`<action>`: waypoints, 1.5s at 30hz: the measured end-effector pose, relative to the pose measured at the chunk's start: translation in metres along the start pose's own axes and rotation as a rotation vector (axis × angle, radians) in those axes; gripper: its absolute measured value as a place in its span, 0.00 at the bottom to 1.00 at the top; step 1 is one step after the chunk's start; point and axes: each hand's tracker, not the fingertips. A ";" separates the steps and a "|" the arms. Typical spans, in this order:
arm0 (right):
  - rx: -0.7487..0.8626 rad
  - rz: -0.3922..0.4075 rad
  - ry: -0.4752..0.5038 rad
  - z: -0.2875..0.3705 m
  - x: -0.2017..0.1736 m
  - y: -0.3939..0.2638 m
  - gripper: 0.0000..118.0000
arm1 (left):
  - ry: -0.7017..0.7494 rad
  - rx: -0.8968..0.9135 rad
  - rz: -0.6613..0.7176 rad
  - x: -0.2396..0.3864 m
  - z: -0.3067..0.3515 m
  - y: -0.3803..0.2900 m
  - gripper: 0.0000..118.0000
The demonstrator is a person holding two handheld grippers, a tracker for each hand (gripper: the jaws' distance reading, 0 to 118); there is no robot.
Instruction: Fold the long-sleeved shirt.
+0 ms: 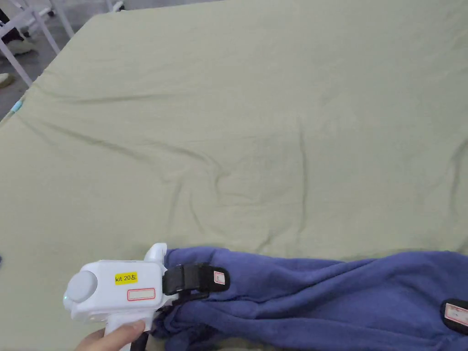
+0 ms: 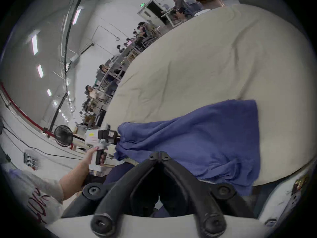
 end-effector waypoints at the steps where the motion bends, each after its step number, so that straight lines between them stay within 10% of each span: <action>1: -0.002 0.004 0.007 -0.002 0.000 -0.002 0.00 | -0.054 -0.006 0.044 0.000 -0.010 0.002 1.00; 3: -0.009 0.019 0.017 -0.006 -0.002 -0.003 0.00 | -0.049 -0.033 0.049 0.006 -0.029 0.004 0.91; 5: -0.029 0.035 0.008 -0.013 -0.008 -0.003 0.00 | -0.008 0.025 0.037 0.006 -0.029 0.011 0.15; 8: -0.044 0.056 -0.013 -0.017 -0.015 -0.001 0.00 | -0.148 0.077 0.212 -0.008 -0.014 0.013 0.16; 18: -0.004 0.059 0.012 -0.019 -0.047 0.020 0.00 | -0.175 0.187 0.146 -0.001 0.101 0.003 0.15; 26: -0.006 0.181 -0.096 -0.037 -0.105 0.018 0.00 | 0.455 0.365 0.033 0.043 0.198 0.016 0.15; 38: -0.056 0.080 -0.155 -0.013 -0.092 -0.018 0.00 | 0.745 -0.012 -0.437 0.166 -0.100 -0.022 0.16; 40: -0.052 0.071 -0.174 -0.001 -0.088 -0.022 0.00 | 0.830 -0.072 -0.450 0.154 -0.147 -0.027 0.33; 43: -0.030 0.052 -0.175 0.017 -0.080 -0.028 0.00 | 0.879 -0.033 -0.500 0.167 -0.163 -0.034 1.00; 45: -0.025 0.035 -0.165 0.024 -0.074 -0.030 0.00 | 0.647 0.036 -0.423 0.174 -0.152 -0.037 1.00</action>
